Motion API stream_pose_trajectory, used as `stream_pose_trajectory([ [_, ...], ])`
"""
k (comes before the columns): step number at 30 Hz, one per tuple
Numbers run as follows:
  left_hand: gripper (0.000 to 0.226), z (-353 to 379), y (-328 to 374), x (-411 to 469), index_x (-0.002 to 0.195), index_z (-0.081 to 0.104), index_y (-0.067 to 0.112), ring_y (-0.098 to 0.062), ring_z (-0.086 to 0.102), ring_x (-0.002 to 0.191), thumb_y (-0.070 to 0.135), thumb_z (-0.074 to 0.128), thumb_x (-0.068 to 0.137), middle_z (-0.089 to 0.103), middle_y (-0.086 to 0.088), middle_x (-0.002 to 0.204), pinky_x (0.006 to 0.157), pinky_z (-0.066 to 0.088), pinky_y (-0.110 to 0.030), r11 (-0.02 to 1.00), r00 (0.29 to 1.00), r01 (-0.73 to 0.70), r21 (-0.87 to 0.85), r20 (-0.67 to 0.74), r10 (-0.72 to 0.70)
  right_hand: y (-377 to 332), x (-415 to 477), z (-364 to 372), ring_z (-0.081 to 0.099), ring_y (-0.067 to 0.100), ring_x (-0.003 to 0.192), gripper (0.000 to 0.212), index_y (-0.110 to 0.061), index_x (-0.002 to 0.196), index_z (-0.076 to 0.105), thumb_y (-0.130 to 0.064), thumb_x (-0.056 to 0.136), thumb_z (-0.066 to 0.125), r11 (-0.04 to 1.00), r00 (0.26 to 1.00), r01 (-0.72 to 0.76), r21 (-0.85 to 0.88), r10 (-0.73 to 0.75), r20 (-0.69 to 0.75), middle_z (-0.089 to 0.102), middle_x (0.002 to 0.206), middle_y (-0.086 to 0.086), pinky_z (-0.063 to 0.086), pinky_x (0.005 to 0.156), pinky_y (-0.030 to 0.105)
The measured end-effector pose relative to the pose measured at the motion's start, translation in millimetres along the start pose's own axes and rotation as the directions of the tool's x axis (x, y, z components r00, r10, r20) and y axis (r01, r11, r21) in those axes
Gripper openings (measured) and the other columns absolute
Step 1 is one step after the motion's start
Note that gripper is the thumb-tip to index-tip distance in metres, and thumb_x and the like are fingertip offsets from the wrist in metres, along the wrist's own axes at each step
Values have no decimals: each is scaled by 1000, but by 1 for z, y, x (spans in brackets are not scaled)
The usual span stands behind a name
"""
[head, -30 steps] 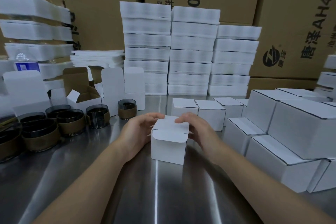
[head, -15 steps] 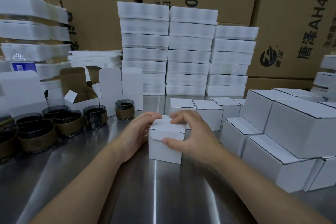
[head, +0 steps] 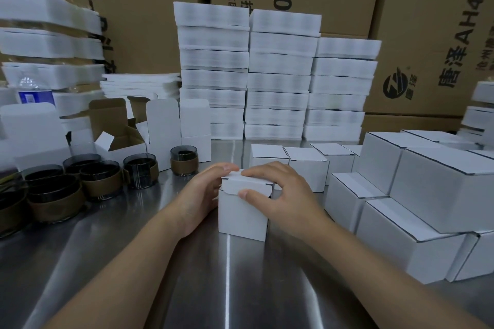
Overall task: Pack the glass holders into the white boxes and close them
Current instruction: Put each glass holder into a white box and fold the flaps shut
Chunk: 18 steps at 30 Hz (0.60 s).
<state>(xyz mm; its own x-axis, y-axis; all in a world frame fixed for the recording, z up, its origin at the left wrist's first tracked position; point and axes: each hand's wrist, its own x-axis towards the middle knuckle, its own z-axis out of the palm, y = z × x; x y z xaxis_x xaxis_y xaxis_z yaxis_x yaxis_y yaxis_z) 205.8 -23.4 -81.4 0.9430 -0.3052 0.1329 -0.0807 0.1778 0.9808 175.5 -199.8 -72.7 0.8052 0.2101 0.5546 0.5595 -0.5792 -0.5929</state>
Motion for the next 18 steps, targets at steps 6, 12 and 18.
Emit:
stream_pose_trajectory([
  [6,35,0,-1,1,84,72,25,-27,56,92,48,68,57,64,-9,91,89,38,-40,1000,1000,-15,-19,5,16,-2,-1,3,48,-1,108,24,-44,106,66,-41,81,67,999,1000,-26,21,26,-2,58,106,-19,38,91,18],
  [12,48,-2,-2,2,98,67,16,-29,56,95,47,68,60,63,-14,98,92,38,-42,1000,999,-23,-17,22,24,-2,-2,7,45,-2,111,23,-45,109,64,-36,87,62,998,999,-35,58,35,5,55,109,-22,35,90,15],
  [18,43,0,-1,2,102,64,16,-29,55,97,43,64,69,62,-15,101,92,37,-43,1000,1000,-18,-12,7,18,-5,-2,7,48,-2,107,21,-49,104,63,-36,87,62,997,999,-44,65,46,-15,59,109,-20,39,89,17],
])
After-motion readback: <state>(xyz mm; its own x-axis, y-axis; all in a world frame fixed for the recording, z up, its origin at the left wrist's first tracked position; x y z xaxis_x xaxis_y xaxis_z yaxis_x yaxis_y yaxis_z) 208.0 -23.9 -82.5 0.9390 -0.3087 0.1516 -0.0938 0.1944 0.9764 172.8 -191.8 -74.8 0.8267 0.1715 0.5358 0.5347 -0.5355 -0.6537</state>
